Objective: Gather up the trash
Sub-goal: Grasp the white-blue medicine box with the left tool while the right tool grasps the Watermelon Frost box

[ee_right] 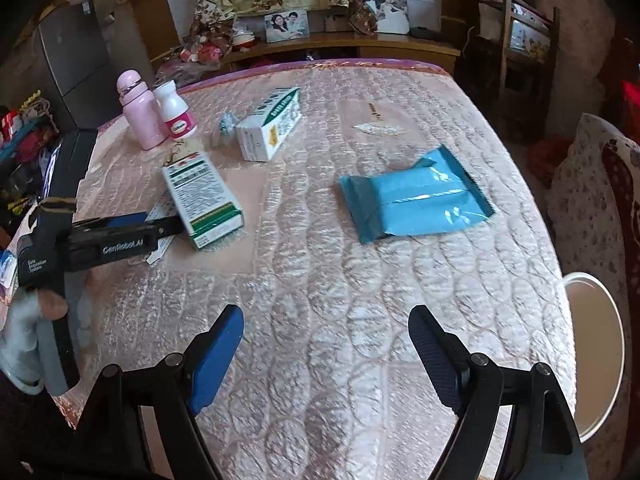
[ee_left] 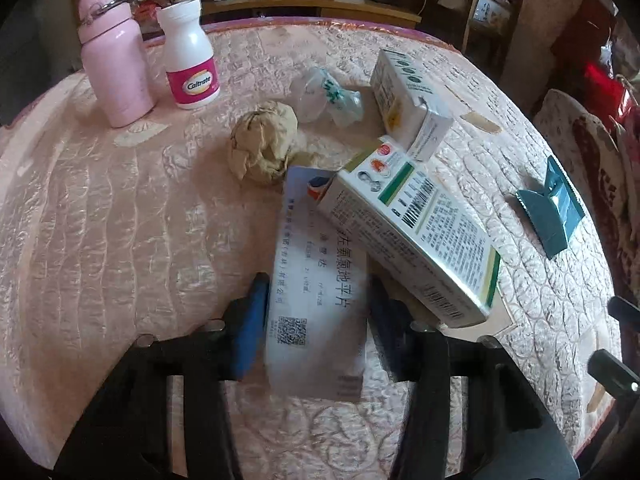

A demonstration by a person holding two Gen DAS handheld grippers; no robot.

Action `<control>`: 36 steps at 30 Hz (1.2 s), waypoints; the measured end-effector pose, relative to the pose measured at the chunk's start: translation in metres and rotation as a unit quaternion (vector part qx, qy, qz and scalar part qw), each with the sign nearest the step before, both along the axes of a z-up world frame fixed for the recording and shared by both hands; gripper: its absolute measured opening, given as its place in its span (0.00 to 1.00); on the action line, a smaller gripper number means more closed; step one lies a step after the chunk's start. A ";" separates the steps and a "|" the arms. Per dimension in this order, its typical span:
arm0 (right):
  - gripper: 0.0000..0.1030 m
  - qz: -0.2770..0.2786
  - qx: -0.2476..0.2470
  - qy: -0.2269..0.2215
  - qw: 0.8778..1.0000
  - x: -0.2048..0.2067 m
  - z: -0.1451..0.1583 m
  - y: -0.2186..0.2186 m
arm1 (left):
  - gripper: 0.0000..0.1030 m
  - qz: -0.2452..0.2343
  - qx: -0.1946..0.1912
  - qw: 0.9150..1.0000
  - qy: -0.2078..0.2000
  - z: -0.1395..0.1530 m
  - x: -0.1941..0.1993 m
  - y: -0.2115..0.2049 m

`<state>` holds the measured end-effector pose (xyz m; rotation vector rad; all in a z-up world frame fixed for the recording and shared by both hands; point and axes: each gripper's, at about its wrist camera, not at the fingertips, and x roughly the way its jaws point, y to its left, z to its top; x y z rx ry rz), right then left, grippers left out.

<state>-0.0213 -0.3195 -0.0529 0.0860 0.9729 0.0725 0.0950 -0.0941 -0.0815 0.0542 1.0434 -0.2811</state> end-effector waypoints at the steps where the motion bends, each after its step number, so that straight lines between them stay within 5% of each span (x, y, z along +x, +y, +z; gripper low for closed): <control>1: 0.80 0.005 0.002 0.000 1.000 0.003 0.000 0.003 | 0.43 0.004 -0.006 1.000 -0.002 0.001 0.000 0.006; 11: 0.80 0.074 0.034 0.003 0.997 0.059 -0.009 0.059 | 0.43 0.053 0.012 0.999 -0.009 0.001 -0.025 0.068; 24: 0.76 0.128 -0.006 0.034 0.991 0.129 -0.033 0.111 | 0.45 0.071 -0.009 0.997 0.005 -0.002 -0.030 0.075; 27: 0.63 0.103 0.004 0.054 0.993 0.128 -0.038 0.107 | 0.46 0.073 -0.018 0.997 0.008 -0.001 -0.031 0.076; 33: 0.64 0.070 0.033 0.054 0.996 0.095 -0.032 0.095 | 0.46 0.075 -0.010 0.997 0.007 0.000 -0.025 0.072; 36: 0.73 0.079 0.025 0.040 0.996 0.090 -0.031 0.100 | 0.46 0.079 -0.009 0.997 0.003 -0.001 -0.022 0.070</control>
